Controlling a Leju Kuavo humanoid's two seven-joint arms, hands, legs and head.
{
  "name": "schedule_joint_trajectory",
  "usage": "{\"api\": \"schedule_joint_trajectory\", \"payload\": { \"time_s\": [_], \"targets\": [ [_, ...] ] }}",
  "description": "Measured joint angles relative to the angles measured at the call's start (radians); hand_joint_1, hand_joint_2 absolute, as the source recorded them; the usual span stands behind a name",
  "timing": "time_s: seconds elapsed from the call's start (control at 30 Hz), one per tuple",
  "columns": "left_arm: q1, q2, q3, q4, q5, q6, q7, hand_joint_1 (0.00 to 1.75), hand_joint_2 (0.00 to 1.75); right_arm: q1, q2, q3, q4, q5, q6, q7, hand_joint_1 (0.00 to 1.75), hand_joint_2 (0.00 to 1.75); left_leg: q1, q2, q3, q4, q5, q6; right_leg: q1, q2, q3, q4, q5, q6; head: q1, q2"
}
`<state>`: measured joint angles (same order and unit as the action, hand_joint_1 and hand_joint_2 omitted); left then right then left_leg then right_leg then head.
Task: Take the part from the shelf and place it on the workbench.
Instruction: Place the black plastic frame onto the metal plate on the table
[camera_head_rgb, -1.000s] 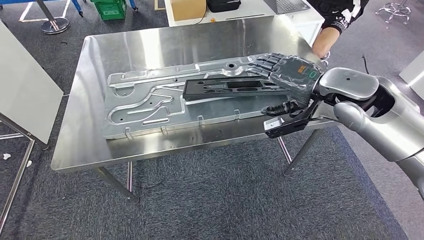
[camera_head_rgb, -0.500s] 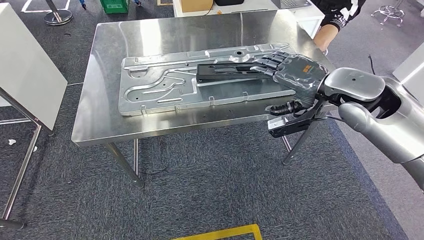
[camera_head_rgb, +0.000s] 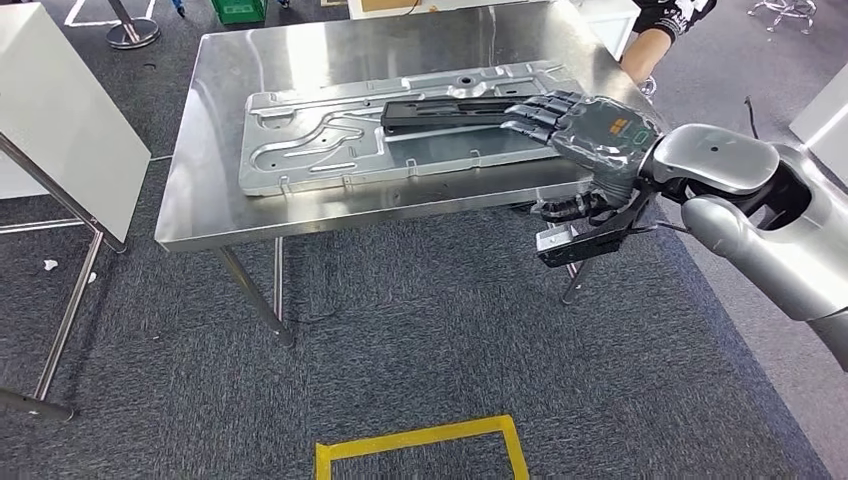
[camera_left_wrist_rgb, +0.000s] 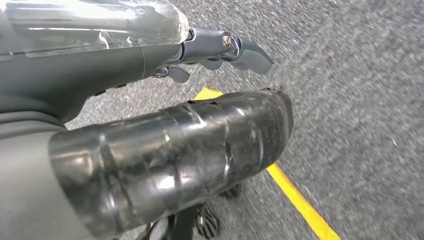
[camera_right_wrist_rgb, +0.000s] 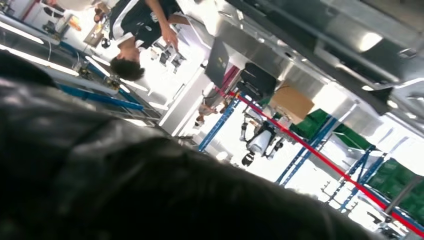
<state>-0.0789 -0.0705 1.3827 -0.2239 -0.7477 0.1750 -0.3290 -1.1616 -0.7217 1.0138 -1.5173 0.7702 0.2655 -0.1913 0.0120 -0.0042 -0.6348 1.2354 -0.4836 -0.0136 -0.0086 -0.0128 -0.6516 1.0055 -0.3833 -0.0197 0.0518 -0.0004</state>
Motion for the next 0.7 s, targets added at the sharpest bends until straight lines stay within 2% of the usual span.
{"api": "schedule_joint_trajectory", "payload": {
  "time_s": [0.03, 0.07, 0.1, 0.13, 0.2, 0.23, 0.27, 0.33, 0.37, 0.4, 0.43, 0.47, 0.5, 0.53, 0.57, 0.6, 0.63, 0.7],
  "targets": [
    [-0.002, -0.001, 0.0, 0.0, 0.0, 0.003, -0.001, 0.0, 0.0, -0.001, 0.0, -0.001, -0.001, 0.0, 0.0, 0.001, 0.0, 0.0, -0.001, 0.0, 0.062, -0.075, -0.004, 0.003, 0.001, 0.0, -0.015, 0.01, 0.008, 0.004, 0.0, 0.0],
    [-0.003, -0.001, 0.0, 0.0, 0.0, 0.006, -0.002, 0.0, 0.0, -0.003, 0.0, -0.003, -0.002, 0.0, 0.0, 0.002, 0.0, 0.0, -0.003, 0.0, 0.114, -0.145, -0.023, 0.008, 0.002, -0.001, -0.025, 0.017, 0.015, 0.009, 0.0, 0.0],
    [-0.004, -0.002, 0.0, 0.0, 0.001, 0.008, -0.004, 0.0, 0.0, -0.006, 0.0, -0.005, -0.004, 0.0, 0.0, 0.002, 0.0, 0.0, -0.006, -0.001, 0.149, -0.198, -0.043, 0.012, 0.003, -0.002, -0.031, 0.022, 0.023, 0.014, 0.0, 0.0],
    [-0.005, -0.004, 0.0, 0.0, 0.001, 0.01, -0.005, 0.0, 0.0, -0.008, 0.0, -0.007, -0.006, 0.0, 0.0, 0.003, 0.0, 0.0, -0.009, -0.002, 0.163, -0.227, -0.054, 0.018, 0.003, -0.004, -0.035, 0.022, 0.032, 0.02, 0.0, 0.0],
    [-0.005, -0.008, 0.0, 0.0, 0.002, 0.015, -0.007, 0.0, 0.0, -0.012, 0.0, -0.008, -0.007, 0.0, 0.001, 0.003, 0.0, 0.0, -0.008, 0.0, 0.15, -0.234, -0.038, 0.034, 0.001, -0.003, -0.04, 0.019, 0.042, 0.032, 0.001, 0.0],
    [-0.005, -0.01, 0.0, 0.0, 0.003, 0.018, -0.008, 0.0, 0.0, -0.013, 0.0, -0.008, -0.007, 0.0, 0.002, 0.003, 0.0, 0.0, -0.006, 0.002, 0.141, -0.236, -0.025, 0.044, 0.0, -0.001, -0.048, 0.032, 0.022, 0.038, 0.001, 0.0],
    [-0.005, -0.013, 0.0, 0.0, 0.003, 0.021, -0.008, 0.0, 0.0, -0.014, 0.0, -0.008, -0.007, 0.0, 0.002, 0.004, 0.0, 0.0, -0.005, 0.005, 0.129, -0.238, -0.011, 0.053, -0.002, 0.002, -0.061, 0.063, -0.018, 0.043, 0.001, 0.0],
    [-0.005, -0.016, 0.0, 0.0, 0.002, 0.027, -0.01, 0.0, 0.0, -0.016, -0.003, -0.008, -0.007, 0.0, 0.002, 0.007, 0.0, 0.0, -0.005, 0.009, 0.098, -0.237, 0.016, 0.063, -0.005, 0.005, -0.091, 0.18, -0.126, 0.051, 0.002, 0.0],
    [-0.005, -0.018, 0.0, 0.0, 0.001, 0.029, -0.011, 0.0, 0.0, -0.016, -0.005, -0.007, -0.007, 0.0, 0.002, 0.009, 0.0, 0.0, -0.006, 0.011, 0.08, -0.236, 0.029, 0.064, -0.005, 0.006, -0.102, 0.244, -0.158, 0.054, 0.002, 0.0],
    [-0.005, -0.02, 0.0, 0.0, 0.0, 0.029, -0.012, 0.0, 0.0, -0.015, -0.007, -0.007, -0.007, 0.0, 0.002, 0.01, 0.0, 0.0, -0.007, 0.011, 0.061, -0.233, 0.042, 0.064, -0.006, 0.006, -0.103, 0.292, -0.165, 0.056, 0.002, 0.0],
    [-0.005, -0.022, 0.0, 0.0, -0.001, 0.029, -0.014, 0.0, 0.0, -0.014, -0.009, -0.006, -0.007, -0.001, 0.002, 0.012, 0.0, 0.0, -0.007, 0.011, 0.043, -0.229, 0.053, 0.063, -0.006, 0.006, -0.091, 0.311, -0.15, 0.056, 0.002, 0.0],
    [-0.005, -0.024, 0.0, 0.0, -0.001, 0.03, -0.014, 0.0, 0.0, -0.014, -0.01, -0.005, -0.007, -0.001, 0.002, 0.013, 0.0, 0.0, -0.008, 0.011, 0.024, -0.224, 0.064, 0.061, -0.005, 0.007, -0.061, 0.294, -0.122, 0.055, 0.001, 0.0],
    [-0.005, -0.026, 0.0, 0.0, -0.001, 0.03, -0.015, 0.0, 0.0, -0.014, -0.011, -0.005, -0.007, -0.002, 0.001, 0.014, 0.0, 0.0, -0.008, 0.011, 0.008, -0.218, 0.073, 0.059, -0.005, 0.008, -0.012, 0.243, -0.1, 0.05, 0.001, 0.0],
    [-0.005, -0.028, 0.0, 0.0, -0.001, 0.03, -0.015, 0.0, 0.0, -0.015, -0.012, -0.005, -0.008, -0.002, 0.001, 0.014, 0.0, 0.0, -0.009, 0.01, -0.005, -0.214, 0.082, 0.056, -0.003, 0.009, 0.044, 0.172, -0.098, 0.045, 0.001, 0.0],
    [-0.005, -0.031, 0.0, 0.0, -0.002, 0.029, -0.016, 0.0, 0.0, -0.015, -0.013, -0.006, -0.01, -0.002, 0.001, 0.014, 0.0, 0.0, -0.01, 0.009, -0.013, -0.211, 0.09, 0.052, 0.0, 0.009, 0.095, 0.101, -0.108, 0.039, 0.001, 0.0],
    [-0.005, -0.033, 0.0, 0.0, -0.002, 0.029, -0.016, 0.0, 0.0, -0.016, -0.014, -0.008, -0.012, -0.002, 0.0, 0.015, 0.0, 0.0, -0.011, 0.008, -0.018, -0.211, 0.099, 0.046, 0.003, 0.01, 0.129, 0.047, -0.123, 0.033, 0.001, 0.0],
    [-0.005, -0.034, 0.0, 0.0, -0.002, 0.029, -0.016, 0.0, 0.0, -0.017, -0.016, -0.009, -0.014, -0.002, 0.0, 0.015, 0.0, 0.0, -0.011, 0.007, -0.02, -0.214, 0.109, 0.04, 0.007, 0.01, 0.143, 0.018, -0.133, 0.028, 0.001, 0.0],
    [-0.003, -0.035, 0.0, 0.0, -0.003, 0.028, -0.018, 0.0, 0.0, -0.019, -0.018, -0.01, -0.016, -0.002, 0.001, 0.015, 0.0, 0.0, -0.009, 0.006, -0.024, -0.222, 0.125, 0.028, 0.007, 0.006, 0.134, 0.001, -0.116, 0.016, 0.001, 0.0]
  ]
}}
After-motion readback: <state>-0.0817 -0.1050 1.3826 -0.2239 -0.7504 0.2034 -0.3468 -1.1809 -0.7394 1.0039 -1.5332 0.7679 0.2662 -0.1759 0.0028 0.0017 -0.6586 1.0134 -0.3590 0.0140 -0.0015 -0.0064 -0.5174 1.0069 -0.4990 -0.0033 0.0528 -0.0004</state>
